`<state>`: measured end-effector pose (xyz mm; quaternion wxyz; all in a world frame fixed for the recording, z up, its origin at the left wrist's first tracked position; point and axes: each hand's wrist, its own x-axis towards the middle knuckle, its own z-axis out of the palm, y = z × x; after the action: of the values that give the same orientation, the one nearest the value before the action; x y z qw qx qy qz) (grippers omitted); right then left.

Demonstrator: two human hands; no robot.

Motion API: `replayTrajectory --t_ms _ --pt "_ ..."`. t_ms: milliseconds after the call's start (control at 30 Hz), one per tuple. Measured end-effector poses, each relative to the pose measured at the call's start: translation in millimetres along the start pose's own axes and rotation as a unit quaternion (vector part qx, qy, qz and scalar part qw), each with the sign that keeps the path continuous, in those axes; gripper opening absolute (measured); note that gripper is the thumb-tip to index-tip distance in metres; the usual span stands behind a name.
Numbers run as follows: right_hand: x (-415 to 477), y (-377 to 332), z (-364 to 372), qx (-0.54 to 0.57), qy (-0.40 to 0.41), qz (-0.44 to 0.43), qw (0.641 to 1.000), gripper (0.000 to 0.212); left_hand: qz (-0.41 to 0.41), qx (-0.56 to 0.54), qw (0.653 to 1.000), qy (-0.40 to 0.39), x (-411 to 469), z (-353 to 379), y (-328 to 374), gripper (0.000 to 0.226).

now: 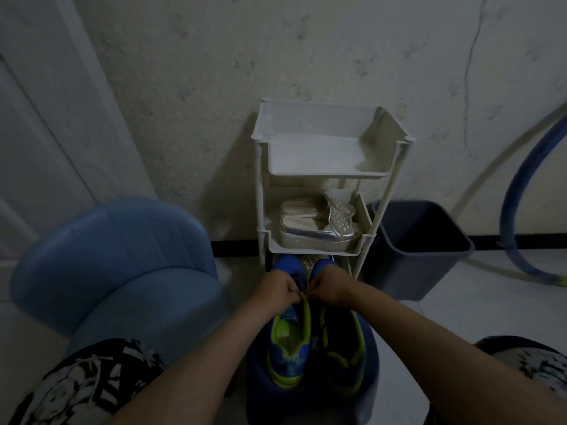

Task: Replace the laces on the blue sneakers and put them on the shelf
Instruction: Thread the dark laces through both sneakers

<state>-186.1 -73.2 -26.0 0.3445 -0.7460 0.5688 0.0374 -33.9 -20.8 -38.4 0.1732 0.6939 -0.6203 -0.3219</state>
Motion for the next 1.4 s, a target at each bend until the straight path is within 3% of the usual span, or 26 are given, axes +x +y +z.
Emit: replayTrajectory --t_ms 167,400,500,600,667,767,933,1067,1200,1300,1400 --pt "-3.5 -4.5 -6.1 -0.004 0.022 0.01 1.0 0.028 0.006 0.033 0.998 -0.061 -0.2 -10.8 0.7 0.023" --pt "-7.8 -2.3 -33.7 0.129 0.17 0.017 0.977 0.022 0.017 0.014 0.999 -0.035 3.4 -21.3 10.9 0.018" --pt "-8.6 -4.0 -38.6 0.264 0.202 0.002 0.943 0.027 0.035 -0.005 0.998 -0.052 2.1 -20.1 18.3 0.021" --pt "-16.0 -12.9 -45.3 0.422 0.178 -0.035 0.888 0.026 0.047 -0.017 0.997 -0.06 4.9 -22.6 24.7 0.019" --pt "-20.0 -16.9 -49.0 0.454 0.173 -0.069 0.871 0.025 0.04 -0.053 0.997 -0.042 7.1 -28.3 31.5 0.023" --pt "-25.8 -19.0 -50.9 0.408 0.154 -0.074 0.897 0.014 0.042 -0.132 0.99 0.014 6.4 -42.4 46.9 0.023" --pt "-30.5 -17.3 -42.6 0.237 -0.012 -0.031 0.971 0.02 0.061 -0.309 0.94 0.13 0.7 -67.8 68.0 0.022" --pt "-33.7 -18.5 -39.9 0.225 -0.042 -0.05 0.972 0.019 0.051 -0.39 0.911 0.128 -5.8 -74.1 69.8 0.017" --pt "-33.6 -24.0 -40.4 0.263 -0.005 -0.043 0.964 0.017 0.009 -0.358 0.932 0.051 -1.3 -68.9 59.2 0.018" --pt "-30.0 -29.9 -44.3 0.359 0.079 -0.072 0.927 0.018 -0.027 -0.251 0.968 0.004 1.8 -61.0 49.6 0.031" --pt "-30.6 -33.2 -45.8 0.419 0.102 -0.118 0.894 0.019 0.002 -0.136 0.989 -0.055 1.2 -52.3 41.4 0.026"
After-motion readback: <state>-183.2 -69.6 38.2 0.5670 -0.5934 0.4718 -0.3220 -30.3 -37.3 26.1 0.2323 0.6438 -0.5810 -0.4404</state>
